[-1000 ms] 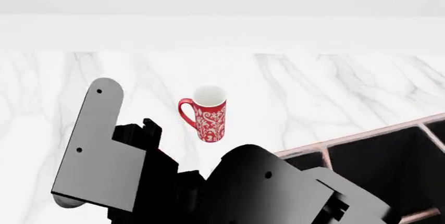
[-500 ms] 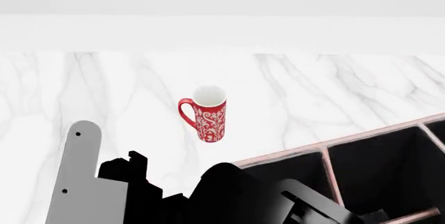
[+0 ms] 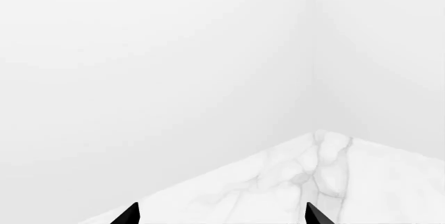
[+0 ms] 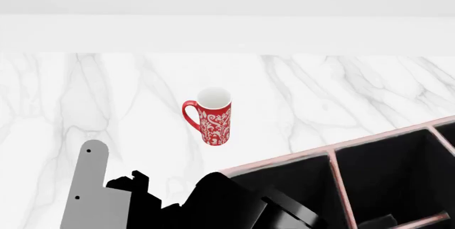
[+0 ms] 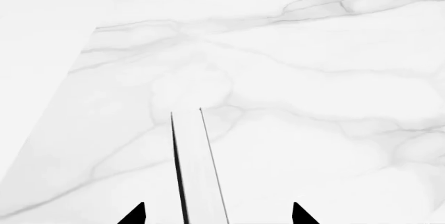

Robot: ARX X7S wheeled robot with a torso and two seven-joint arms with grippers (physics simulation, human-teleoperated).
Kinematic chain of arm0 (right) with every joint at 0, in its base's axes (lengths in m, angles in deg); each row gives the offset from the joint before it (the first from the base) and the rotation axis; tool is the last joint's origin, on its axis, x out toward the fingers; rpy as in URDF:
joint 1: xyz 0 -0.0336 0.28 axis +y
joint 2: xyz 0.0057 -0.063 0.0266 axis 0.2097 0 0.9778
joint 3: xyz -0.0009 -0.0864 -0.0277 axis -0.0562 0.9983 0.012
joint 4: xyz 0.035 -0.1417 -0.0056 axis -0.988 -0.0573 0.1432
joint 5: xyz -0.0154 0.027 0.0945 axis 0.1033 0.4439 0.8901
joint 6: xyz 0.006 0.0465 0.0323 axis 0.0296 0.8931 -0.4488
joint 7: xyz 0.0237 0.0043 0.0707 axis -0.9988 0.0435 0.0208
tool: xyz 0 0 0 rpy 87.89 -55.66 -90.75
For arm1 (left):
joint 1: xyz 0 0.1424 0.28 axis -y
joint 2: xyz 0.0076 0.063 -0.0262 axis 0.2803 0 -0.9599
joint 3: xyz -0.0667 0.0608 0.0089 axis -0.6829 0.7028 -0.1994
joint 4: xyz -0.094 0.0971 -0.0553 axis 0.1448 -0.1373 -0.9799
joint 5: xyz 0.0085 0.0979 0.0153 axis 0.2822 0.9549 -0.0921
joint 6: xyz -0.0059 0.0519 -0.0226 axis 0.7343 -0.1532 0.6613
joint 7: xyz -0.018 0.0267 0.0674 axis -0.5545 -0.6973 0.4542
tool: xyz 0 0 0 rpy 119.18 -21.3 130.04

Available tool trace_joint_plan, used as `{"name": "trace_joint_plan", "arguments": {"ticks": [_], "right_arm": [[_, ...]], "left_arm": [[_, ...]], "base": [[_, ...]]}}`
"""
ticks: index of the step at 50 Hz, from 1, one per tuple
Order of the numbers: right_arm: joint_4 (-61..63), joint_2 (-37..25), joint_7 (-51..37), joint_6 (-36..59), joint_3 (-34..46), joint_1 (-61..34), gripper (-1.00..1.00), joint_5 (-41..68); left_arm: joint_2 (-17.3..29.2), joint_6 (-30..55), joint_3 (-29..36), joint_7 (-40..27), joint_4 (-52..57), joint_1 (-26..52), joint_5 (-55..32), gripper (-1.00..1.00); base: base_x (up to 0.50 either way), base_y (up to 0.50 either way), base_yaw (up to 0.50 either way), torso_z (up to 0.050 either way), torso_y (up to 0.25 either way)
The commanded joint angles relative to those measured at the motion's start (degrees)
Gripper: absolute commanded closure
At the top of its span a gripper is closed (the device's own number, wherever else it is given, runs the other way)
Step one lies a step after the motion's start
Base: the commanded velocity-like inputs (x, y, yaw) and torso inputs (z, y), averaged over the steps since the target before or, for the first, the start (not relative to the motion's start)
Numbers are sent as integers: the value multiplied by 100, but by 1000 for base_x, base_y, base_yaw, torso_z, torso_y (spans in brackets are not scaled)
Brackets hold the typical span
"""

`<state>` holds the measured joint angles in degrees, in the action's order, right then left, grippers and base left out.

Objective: Pick up the book and place it in the right compartment of the caddy.

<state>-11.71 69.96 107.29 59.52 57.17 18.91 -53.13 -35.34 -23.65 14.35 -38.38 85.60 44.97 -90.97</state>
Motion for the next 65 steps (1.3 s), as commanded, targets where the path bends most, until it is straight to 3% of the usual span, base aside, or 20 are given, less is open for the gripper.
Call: {"name": "trace_joint_plan", "arguments": {"ticks": [1, 20, 51, 52, 65], "right_arm": [[-666, 136, 140, -507, 288, 185, -100, -201], [-2022, 398, 488, -1304, 736, 375, -100, -508], [-1910, 477, 531, -1497, 963, 493, -100, -494], [-1924, 478, 521, -1520, 954, 500, 100, -496], [-1986, 457, 507, -1671, 944, 541, 100, -493]], "left_arm": [[-46, -103, 53, 16, -38, -54, 51, -100], [-34, -147, 56, -15, -23, -127, 44, -100], [17, -222, 331, -83, -69, -148, 188, -100], [21, -220, 338, -88, -67, -148, 191, -100], [48, -233, 377, -115, -59, -163, 194, -100]], "base": [[0, 0, 0, 0, 0], [0, 0, 0, 0, 0], [0, 0, 0, 0, 0], [0, 0, 0, 0, 0], [0, 0, 0, 0, 0]]}}
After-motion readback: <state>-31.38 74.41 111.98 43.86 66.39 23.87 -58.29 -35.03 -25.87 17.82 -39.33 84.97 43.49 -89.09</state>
